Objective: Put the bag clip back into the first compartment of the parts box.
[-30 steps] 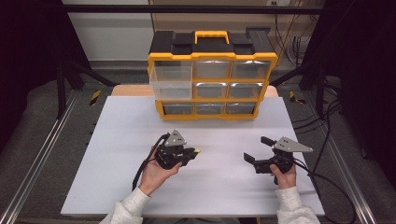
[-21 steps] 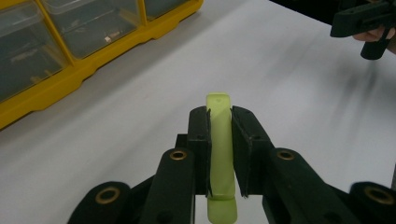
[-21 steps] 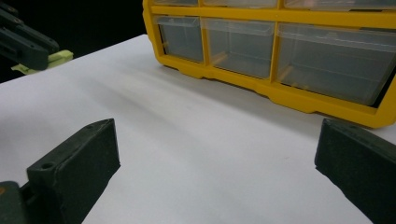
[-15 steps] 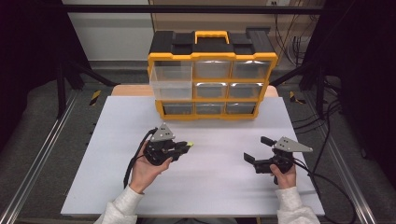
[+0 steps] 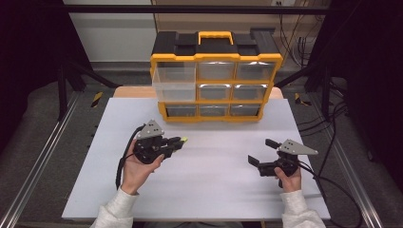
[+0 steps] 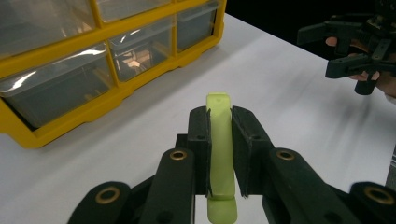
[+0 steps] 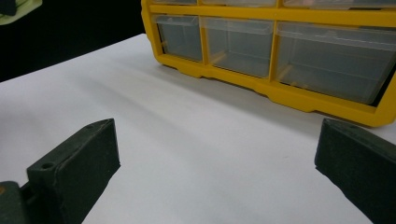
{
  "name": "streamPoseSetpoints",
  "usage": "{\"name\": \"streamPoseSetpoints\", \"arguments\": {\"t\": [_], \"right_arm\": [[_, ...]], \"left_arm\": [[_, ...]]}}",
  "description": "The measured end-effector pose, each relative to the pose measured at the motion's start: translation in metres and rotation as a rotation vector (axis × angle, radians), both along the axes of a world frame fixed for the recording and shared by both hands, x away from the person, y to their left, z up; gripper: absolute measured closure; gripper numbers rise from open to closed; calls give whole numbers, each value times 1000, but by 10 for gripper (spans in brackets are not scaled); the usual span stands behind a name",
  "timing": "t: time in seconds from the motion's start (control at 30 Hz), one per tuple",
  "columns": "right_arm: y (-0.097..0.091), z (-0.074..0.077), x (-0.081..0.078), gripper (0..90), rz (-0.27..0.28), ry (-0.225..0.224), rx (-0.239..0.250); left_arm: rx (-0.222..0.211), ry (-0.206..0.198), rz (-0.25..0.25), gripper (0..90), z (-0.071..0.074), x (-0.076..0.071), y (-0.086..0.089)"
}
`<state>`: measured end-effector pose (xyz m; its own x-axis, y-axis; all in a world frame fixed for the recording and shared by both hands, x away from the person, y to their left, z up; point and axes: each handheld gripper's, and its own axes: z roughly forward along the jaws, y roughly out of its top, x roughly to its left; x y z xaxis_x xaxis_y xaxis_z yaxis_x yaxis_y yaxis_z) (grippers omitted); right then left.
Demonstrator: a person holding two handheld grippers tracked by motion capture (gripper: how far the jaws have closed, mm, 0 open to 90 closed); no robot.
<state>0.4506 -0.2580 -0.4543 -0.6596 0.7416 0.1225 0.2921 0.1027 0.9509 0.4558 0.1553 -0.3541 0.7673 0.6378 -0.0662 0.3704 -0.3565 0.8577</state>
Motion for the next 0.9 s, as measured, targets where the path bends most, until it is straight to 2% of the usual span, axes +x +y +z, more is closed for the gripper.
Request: {"name": "streamPoseSetpoints", "arguments": {"t": [0.9], "right_arm": [[0, 0, 0, 5, -7, -4, -4]], "left_arm": [[-72, -54, 67, 776, 33, -5, 36]]}}
